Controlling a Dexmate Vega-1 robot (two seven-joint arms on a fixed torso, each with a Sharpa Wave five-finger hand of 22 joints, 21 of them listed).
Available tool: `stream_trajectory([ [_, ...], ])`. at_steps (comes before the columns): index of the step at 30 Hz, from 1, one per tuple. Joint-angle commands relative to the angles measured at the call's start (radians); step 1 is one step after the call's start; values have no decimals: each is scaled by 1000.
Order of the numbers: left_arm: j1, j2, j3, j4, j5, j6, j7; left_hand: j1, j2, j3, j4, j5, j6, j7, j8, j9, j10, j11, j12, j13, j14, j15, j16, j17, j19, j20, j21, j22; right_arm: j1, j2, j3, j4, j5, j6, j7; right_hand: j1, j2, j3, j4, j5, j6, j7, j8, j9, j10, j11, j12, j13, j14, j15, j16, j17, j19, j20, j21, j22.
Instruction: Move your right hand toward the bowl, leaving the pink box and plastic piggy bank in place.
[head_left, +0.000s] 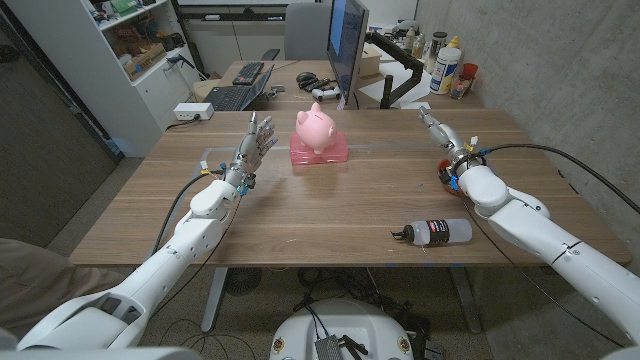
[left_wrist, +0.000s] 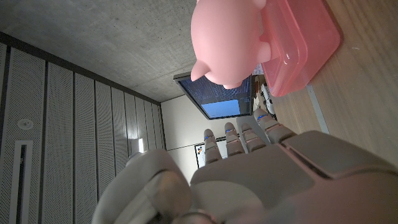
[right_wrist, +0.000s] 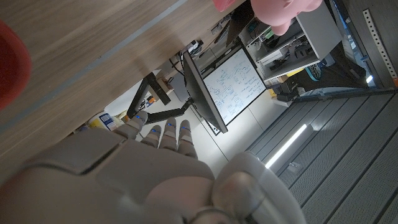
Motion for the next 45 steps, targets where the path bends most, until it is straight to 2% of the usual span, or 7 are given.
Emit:
stream_trajectory([
  [1, 2, -2, 0, -2, -1, 1, 3, 8, -5, -3, -7, 10, 0, -6, -1, 3, 3, -9, 7, 4, -12, -44, 2, 1, 0, -3, -1, 3, -16, -26, 2, -46, -71, -78, -36, 4, 21, 3, 1, -1, 11, 1, 4, 4, 1, -4, 2, 2, -6, -15, 8, 3, -9, -2, 2, 3],
  [21, 9, 4, 5, -16, 5, 11, 9, 9, -6, -3, -8, 12, 0, -9, -1, 3, 1, -3, 7, 4, -14, -42, 2, 1, -1, -3, -1, 3, -61, -59, 2, -106, -144, -192, -81, 11, 25, 9, -1, 1, 12, -2, 3, 5, -6, -8, 0, 2, -13, -16, 7, 3, -16, -2, 1, 3],
  [27, 11, 3, 5, -20, 7, 13, 16, 10, -6, -3, -8, 13, 9, -8, 2, 3, 9, -6, 10, 4, -13, -42, 3, 1, 0, -5, -1, 3, -72, -74, 1, -128, -174, -235, -98, 15, 26, 12, -3, 2, 15, -3, 3, 5, -4, -7, 1, 2, -13, -17, 8, 3, -20, -25, 1, 3],
  [34, 16, 4, 5, -28, 7, 14, 20, 12, -7, -2, -9, 15, 8, -7, 1, 3, 7, 2, 9, 4, -11, -43, 4, 1, 10, -38, 2, 3, -78, -92, 0, -152, -197, -281, -99, 20, 26, 16, -5, 3, 13, -5, 1, 5, 0, -13, 3, 2, 5, -25, 15, 2, -19, -33, 3, 3],
  [36, 21, 8, 5, -35, 6, 21, 23, 13, -7, -2, -9, 16, 8, -7, 0, 3, 7, 2, 9, 5, -12, -43, 3, 1, 5, -23, 1, 3, -86, -93, 2, -161, -205, -293, -110, 20, 26, 16, -6, 3, 13, -4, 1, 5, -2, -15, 3, 2, 2, -25, 13, 2, -20, -32, 3, 2],
  [38, 24, 9, 4, -39, 7, 23, 27, 13, -8, -2, -9, 17, 8, -8, 0, 3, 5, -3, 8, 5, -12, -31, 4, 1, 3, 13, 0, 3, -90, -94, 3, -165, -208, -300, -113, 21, 26, 17, -6, 3, 14, -5, 1, 5, -3, -18, 2, 2, -3, -26, 11, 2, -21, -30, 2, 2],
  [45, 25, 11, 4, -36, 7, 24, 28, 13, -8, -2, -9, 18, 7, -12, -1, 3, 3, -3, 8, 5, -12, -28, 4, 1, 1, 10, -1, 3, -90, -116, -5, -178, -226, -334, -96, 24, 26, 19, -7, 4, 13, -7, 0, 5, -6, -22, 1, 2, -8, -25, 9, 2, -25, -22, 2, 2],
])
